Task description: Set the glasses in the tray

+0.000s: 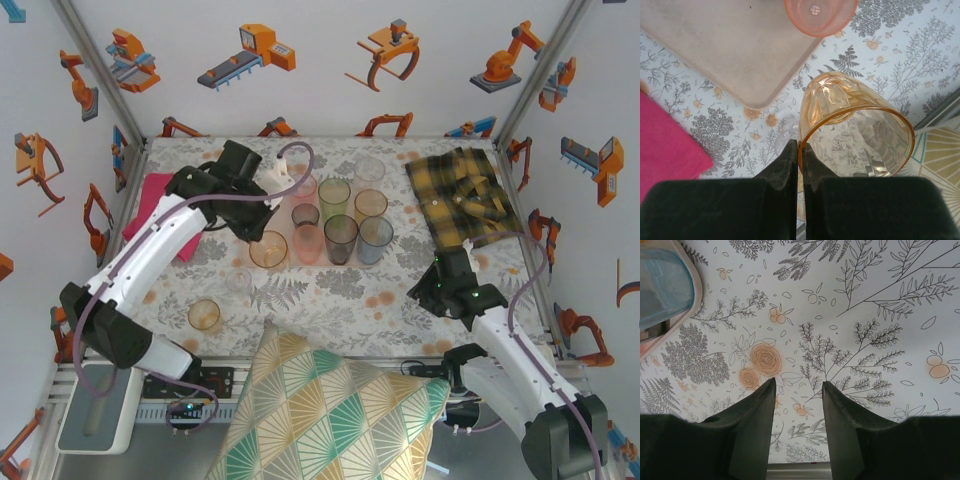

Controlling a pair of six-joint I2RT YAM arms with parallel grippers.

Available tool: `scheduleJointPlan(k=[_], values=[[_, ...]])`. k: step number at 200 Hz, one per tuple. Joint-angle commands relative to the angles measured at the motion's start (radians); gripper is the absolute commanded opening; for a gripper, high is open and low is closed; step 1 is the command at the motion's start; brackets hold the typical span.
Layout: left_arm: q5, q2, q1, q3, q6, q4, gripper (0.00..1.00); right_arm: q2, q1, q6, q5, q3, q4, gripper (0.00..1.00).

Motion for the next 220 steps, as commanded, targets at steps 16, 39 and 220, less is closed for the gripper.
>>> scheduleJointPlan(k=[16,39,220], values=[[0.009,0.059,0.060,0.058,-0.037,0.049,0.10,-0.019,-0.008,-0.011,0.027,0.021,-0.036,0.42],[0.000,0.095,0.083,0.059,-0.042,0.075,0.10,-0.025,-0.010,-0.011,0.027,0.017,-0.040,0.42],[-0.045,0.326,0.108,0.050,-0.071,0.220,0.09,-0.058,-0.014,-0.011,0.029,0.013,-0.073,0.42]])
